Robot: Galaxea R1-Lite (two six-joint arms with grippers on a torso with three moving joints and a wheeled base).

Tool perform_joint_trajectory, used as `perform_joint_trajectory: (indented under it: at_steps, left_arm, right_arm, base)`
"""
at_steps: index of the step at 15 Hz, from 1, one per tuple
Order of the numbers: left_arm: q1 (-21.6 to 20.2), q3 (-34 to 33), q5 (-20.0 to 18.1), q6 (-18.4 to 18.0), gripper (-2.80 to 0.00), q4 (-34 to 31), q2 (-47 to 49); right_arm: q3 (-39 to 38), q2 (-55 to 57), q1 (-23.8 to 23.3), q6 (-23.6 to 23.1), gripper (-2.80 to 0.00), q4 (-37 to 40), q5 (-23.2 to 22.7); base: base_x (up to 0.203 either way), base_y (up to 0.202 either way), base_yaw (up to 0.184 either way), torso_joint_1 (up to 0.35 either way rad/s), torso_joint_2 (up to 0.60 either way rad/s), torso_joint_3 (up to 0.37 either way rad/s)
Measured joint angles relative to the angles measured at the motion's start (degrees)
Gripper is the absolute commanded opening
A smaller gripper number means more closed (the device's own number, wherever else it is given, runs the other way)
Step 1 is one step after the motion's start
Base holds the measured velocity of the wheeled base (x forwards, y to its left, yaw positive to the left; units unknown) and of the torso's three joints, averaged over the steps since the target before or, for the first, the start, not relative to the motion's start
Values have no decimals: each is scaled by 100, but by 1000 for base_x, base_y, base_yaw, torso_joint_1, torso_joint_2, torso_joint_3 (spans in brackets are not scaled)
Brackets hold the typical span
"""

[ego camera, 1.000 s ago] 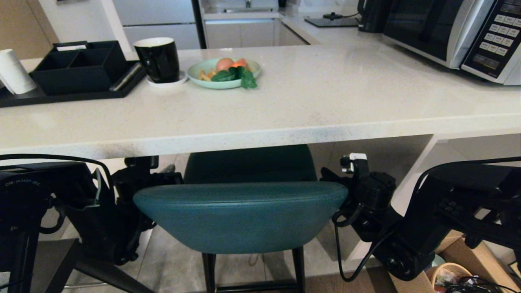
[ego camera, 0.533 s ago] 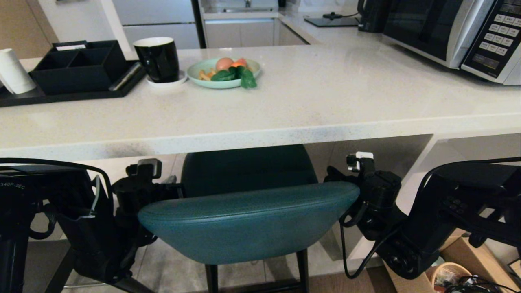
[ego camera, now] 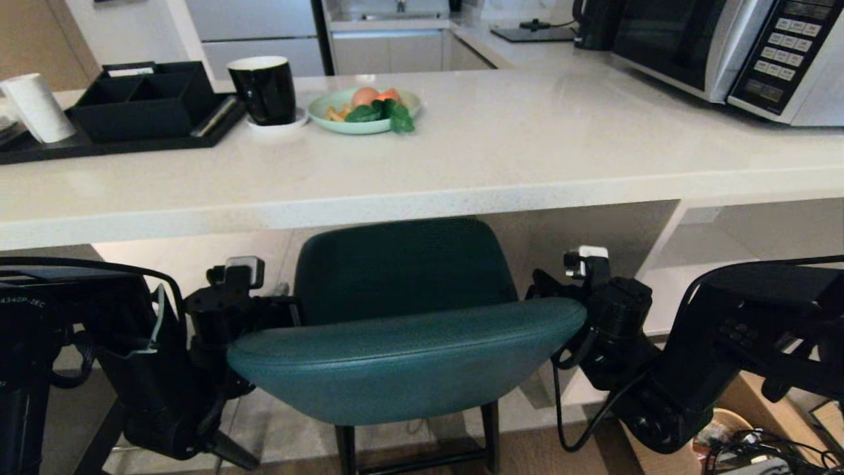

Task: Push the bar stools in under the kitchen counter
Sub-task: Pull the blue chair out from under the dining table

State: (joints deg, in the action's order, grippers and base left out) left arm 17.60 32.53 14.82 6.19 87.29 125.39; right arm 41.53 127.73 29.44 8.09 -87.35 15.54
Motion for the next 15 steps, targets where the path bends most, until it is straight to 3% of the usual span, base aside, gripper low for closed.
perform_joint_trajectory:
  at_steps: [5,15]
  left_arm:
    - [0,18,-11,-18,-280,-18,27]
    - [-46,91,-7,-40,-280,12,126]
  right_arm:
    - [5,9,2,-7,-280,25,-6]
    - [-607,-393,201,-16,-280,74,33]
  base:
    - [-179,0,-2,2,1,1]
    - [0,0,0,0,0,0]
